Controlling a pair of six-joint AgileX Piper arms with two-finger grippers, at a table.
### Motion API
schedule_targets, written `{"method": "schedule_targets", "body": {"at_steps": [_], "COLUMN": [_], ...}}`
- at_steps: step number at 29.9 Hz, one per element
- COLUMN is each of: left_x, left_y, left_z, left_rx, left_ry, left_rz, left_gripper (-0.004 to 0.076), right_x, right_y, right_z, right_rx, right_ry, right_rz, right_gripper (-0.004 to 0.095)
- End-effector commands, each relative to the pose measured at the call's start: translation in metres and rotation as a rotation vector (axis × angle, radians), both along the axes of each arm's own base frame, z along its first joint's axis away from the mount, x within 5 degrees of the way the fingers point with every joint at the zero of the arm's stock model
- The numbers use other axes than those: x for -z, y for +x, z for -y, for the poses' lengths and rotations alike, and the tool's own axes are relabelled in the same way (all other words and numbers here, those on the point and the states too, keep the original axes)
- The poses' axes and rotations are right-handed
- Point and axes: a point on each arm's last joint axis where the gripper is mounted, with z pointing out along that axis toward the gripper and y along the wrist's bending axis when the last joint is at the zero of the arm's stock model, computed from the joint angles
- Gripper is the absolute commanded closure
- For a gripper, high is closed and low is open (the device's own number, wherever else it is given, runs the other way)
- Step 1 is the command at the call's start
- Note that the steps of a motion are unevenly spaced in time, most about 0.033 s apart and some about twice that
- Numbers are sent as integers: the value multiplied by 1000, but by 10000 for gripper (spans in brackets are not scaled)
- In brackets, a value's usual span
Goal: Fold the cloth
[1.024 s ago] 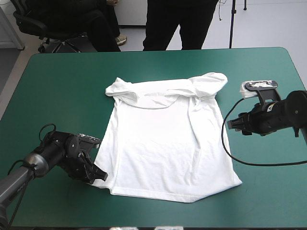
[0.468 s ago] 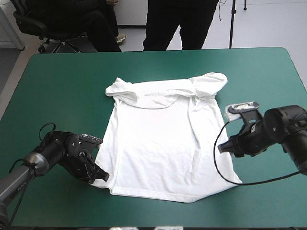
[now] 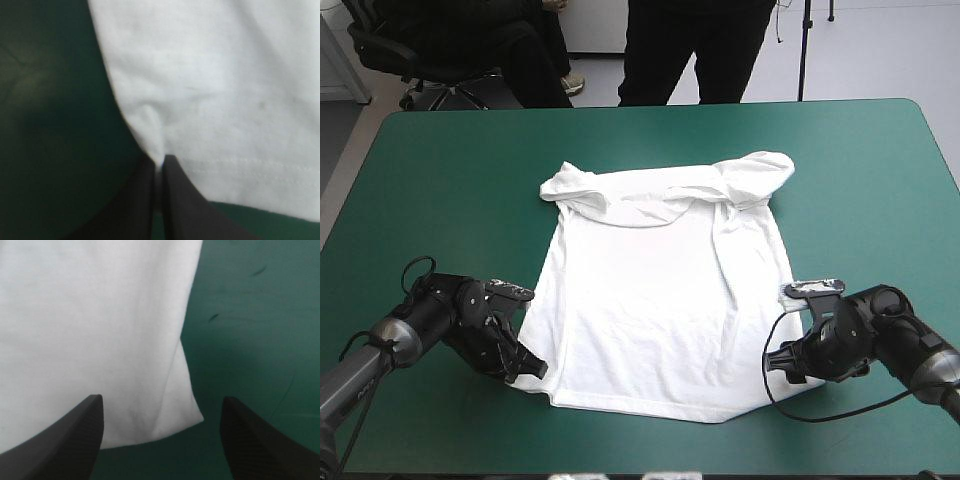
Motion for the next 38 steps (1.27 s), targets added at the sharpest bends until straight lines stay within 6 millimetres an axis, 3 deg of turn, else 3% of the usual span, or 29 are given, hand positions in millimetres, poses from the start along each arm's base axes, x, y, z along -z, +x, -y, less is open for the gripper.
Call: {"method": "schedule_targets", "body": {"at_steps": [1, 7, 9, 13, 18, 20, 23, 26, 30, 38], "left_x": [5, 5, 5, 4, -20, -38, -79, -131, -203, -318], "left_y": [6, 6, 6, 7, 16, 19, 25, 29, 23, 0], "left_z": [10, 10, 10, 10, 13, 14, 16, 17, 14, 4], "left_rx": [-64, -64, -64, -68, -81, -83, -75, -79, -70, -78], "left_ry": [-88, -88, -88, -90, -124, -146, -198, -264, -328, -484], "left_rz": [37, 38, 38, 41, 119, 172, 310, 486, 731, 1180], "left_gripper": [741, 741, 741, 741, 741, 741, 741, 741, 741, 741], "right_x": [9, 32, 37, 39, 19, 0, -43, -92, -154, -270], "right_y": [1, 8, 10, 12, 15, 19, 27, 31, 30, 16], "right_z": [0, -5, -8, -10, -11, -12, -15, -16, -15, -4], "right_rx": [11, 29, 29, 32, 24, 13, 0, -47, -98, -207], "right_ry": [7, 7, 15, 35, 53, 77, 135, 169, 202, 170], "right_rz": [23, -54, -80, -86, -10, 63, 218, 388, 578, 1032], "right_gripper": [281, 430, 540, 928, 926, 926, 926, 925, 925, 925]}}
